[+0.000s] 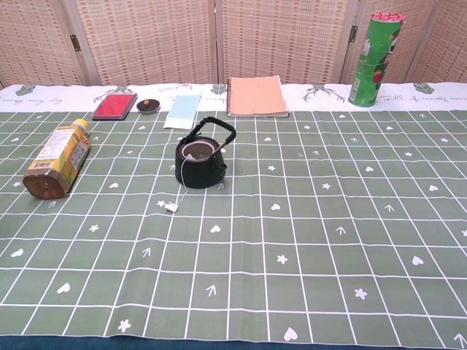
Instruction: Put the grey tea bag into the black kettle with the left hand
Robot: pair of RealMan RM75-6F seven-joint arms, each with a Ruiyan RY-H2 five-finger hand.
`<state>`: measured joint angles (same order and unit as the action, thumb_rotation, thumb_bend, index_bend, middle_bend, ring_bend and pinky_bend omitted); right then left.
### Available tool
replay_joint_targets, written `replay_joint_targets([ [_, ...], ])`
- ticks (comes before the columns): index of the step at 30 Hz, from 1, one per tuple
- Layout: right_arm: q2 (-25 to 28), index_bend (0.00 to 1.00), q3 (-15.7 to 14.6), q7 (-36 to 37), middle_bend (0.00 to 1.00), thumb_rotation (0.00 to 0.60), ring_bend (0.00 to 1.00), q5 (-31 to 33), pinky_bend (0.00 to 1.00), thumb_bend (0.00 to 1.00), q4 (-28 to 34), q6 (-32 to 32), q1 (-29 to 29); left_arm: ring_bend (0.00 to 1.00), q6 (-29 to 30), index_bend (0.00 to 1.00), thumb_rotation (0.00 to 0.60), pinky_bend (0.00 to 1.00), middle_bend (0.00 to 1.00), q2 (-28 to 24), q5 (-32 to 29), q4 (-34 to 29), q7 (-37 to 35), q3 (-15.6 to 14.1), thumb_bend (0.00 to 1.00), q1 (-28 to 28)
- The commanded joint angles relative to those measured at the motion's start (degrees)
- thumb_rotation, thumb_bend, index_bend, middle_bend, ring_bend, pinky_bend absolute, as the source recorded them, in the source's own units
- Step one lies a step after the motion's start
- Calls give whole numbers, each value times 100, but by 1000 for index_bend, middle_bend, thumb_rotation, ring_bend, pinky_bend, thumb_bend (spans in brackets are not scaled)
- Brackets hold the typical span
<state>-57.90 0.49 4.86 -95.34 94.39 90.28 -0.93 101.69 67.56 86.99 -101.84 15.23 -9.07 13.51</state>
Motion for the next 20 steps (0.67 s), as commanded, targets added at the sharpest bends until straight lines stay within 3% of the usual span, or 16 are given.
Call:
replay_joint_targets([
  [1, -36, 0, 52, -118, 0, 600, 0, 142, 0, 478, 48, -185, -99, 477, 427, 105, 600, 542, 606, 104, 51, 530, -384, -137, 457, -598],
  [7, -68, 0, 83, -323, 0, 600, 0, 333, 0, 477, 120, -501, -236, 371, 194, 105, 600, 413, 498, 107, 165, 755, -603, -94, 457, -760],
  [13, -37, 0, 42, -275, 0, 600, 0, 260, 0, 477, 131, -452, -222, 157, -55, 63, 600, 190, 230, -10, 0, 672, -767, 103, 368, -845],
  [20, -44, 0, 0, -280, 0, 600, 0, 195, 0, 478, 115, -526, -277, 63, -248, 22, 600, 135, 114, -27, -60, 693, -792, 295, 319, -926],
])
